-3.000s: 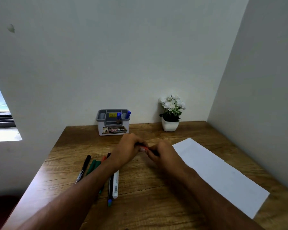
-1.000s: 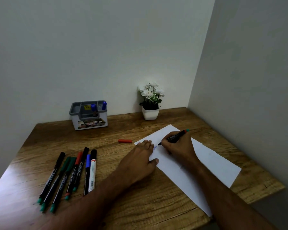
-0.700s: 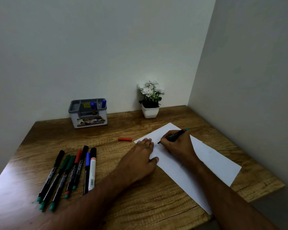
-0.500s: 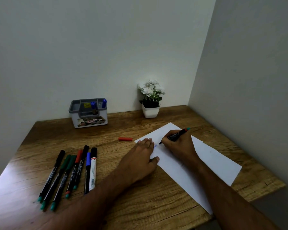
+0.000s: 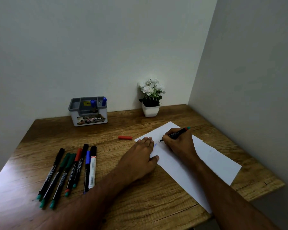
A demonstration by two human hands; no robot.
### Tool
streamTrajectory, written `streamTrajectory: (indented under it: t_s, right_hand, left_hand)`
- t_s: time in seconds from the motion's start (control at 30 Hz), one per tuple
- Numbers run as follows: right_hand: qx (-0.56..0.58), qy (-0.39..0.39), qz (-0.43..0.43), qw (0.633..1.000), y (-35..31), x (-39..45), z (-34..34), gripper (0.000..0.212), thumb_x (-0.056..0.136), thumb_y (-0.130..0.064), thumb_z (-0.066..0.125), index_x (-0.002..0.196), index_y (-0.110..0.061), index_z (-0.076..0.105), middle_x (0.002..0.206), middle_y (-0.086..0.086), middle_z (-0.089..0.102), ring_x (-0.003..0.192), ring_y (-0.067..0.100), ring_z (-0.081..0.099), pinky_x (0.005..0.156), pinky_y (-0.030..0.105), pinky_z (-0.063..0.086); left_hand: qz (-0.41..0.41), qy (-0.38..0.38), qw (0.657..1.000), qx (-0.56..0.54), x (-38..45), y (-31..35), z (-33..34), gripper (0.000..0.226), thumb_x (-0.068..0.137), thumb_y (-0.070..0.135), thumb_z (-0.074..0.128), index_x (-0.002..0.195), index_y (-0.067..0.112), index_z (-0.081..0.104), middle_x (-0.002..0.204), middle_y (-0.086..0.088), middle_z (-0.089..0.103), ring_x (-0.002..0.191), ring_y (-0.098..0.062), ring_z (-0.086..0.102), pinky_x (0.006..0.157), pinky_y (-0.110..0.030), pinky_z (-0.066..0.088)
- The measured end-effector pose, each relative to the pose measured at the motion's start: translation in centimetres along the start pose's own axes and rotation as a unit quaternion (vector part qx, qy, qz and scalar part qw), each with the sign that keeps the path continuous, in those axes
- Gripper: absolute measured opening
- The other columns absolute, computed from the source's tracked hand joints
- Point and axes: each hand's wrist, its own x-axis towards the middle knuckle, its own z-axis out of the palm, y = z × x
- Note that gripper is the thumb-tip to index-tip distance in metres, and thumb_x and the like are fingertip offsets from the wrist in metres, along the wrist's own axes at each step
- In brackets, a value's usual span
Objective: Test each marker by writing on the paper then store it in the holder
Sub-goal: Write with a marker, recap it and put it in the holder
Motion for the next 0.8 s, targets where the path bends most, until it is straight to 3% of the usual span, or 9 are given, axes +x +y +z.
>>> streamTrajectory:
  t_s: [0.8]
  right_hand:
    - [0.029, 0.029, 0.063, 0.997, -0.47, 0.12, -0.18, 0.008, 0.085, -0.006, 0.071, 0.079, -0.012, 0.071, 0.070, 0.002, 0.070, 0.057, 0.006, 0.066, 0.051, 0.013, 0.049]
  left_hand:
    - [-0.019, 0.012, 1.000, -0.017, 0.34, -0.23, 0.03, 0.069, 0.097, 0.048, 0.044, 0.155, 0.018, 0.020, 0.162, 0.002, 0.015, 0.149, -0.010, 0.010, 0.117, -0.025, 0.007]
